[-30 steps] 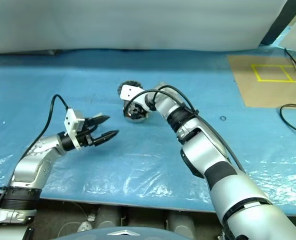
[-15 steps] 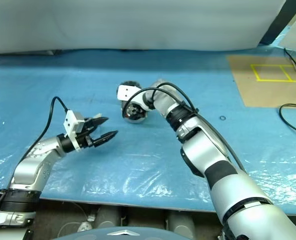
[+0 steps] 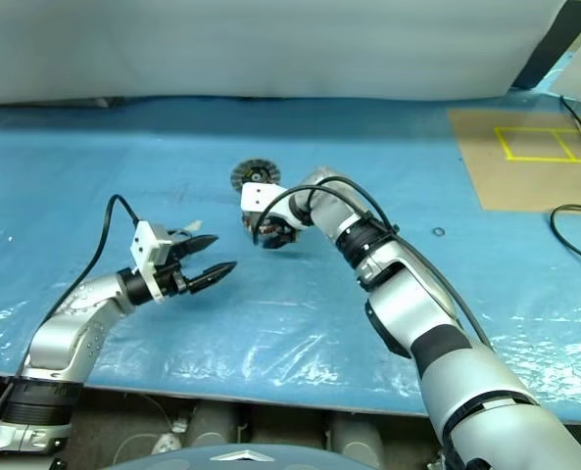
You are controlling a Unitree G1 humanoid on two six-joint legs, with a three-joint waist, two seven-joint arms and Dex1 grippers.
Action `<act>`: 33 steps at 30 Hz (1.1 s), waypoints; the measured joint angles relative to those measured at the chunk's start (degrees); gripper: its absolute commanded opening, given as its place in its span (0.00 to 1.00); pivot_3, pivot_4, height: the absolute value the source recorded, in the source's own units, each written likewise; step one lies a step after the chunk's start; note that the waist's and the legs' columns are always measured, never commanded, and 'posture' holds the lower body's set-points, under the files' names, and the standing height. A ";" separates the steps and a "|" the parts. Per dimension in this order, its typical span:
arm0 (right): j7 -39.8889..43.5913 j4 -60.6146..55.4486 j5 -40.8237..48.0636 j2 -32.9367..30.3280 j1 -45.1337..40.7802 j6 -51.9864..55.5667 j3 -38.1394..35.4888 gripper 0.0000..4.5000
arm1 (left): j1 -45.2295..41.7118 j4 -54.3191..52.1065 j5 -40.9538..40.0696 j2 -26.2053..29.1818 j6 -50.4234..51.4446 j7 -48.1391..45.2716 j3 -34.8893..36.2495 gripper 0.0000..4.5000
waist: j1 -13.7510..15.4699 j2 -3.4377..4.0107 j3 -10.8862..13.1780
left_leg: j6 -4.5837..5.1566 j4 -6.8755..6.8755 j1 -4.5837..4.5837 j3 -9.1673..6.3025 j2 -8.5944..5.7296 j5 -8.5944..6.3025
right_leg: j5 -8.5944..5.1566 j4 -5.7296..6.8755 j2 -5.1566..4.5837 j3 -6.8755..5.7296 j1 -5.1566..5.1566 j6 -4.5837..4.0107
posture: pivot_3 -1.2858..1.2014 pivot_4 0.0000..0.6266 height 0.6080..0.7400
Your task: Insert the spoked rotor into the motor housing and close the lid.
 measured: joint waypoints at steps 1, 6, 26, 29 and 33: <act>-0.49 0.34 -0.15 0.09 0.00 -0.31 -0.01 0.77 | -0.01 0.00 0.08 -0.05 0.00 0.11 -0.18 0.89 | -0.04 0.00 0.00 | -0.04 0.00 0.01 0.00 0.00 -0.02 | 0.00 0.01 0.00 0.01 0.00 0.00 | 0.52 0.24 1.00; -2.18 2.03 -0.94 0.76 -0.02 -2.23 0.00 0.77 | -0.14 -0.01 0.13 -0.81 0.02 0.84 -0.48 0.89 | -0.04 0.00 0.00 | -0.14 0.09 0.04 0.00 0.00 -0.09 | -0.02 0.16 -0.01 0.02 0.00 -0.03 | 0.52 0.24 1.00; -3.77 -0.75 -4.22 2.40 1.10 0.72 1.15 0.39 | -0.23 -1.03 -0.18 -2.36 1.76 2.53 -0.95 0.90 | -0.07 0.00 0.00 | -0.15 0.20 0.35 0.01 0.00 -0.11 | -0.11 0.55 -0.02 0.13 0.08 -0.16 | 0.52 0.24 1.00; -1.18 -2.95 -4.10 1.63 1.13 4.29 1.11 0.39 | -0.22 -1.10 -0.30 -2.64 1.86 2.62 -0.94 0.90 | 0.20 0.00 0.00 | -0.15 0.20 0.31 0.01 -0.02 -0.11 | -0.11 0.52 -0.03 0.13 0.08 -0.17 | 0.52 0.24 1.00; 5.31 -11.70 -3.10 -1.47 3.33 13.38 1.18 0.39 | 0.08 -1.93 -0.81 -2.82 2.49 2.69 -0.92 0.90 | 0.55 -0.02 0.01 | -0.16 0.18 0.20 0.00 -0.03 -0.11 | -0.11 0.43 -0.03 0.11 0.05 -0.16 | 0.52 0.24 1.00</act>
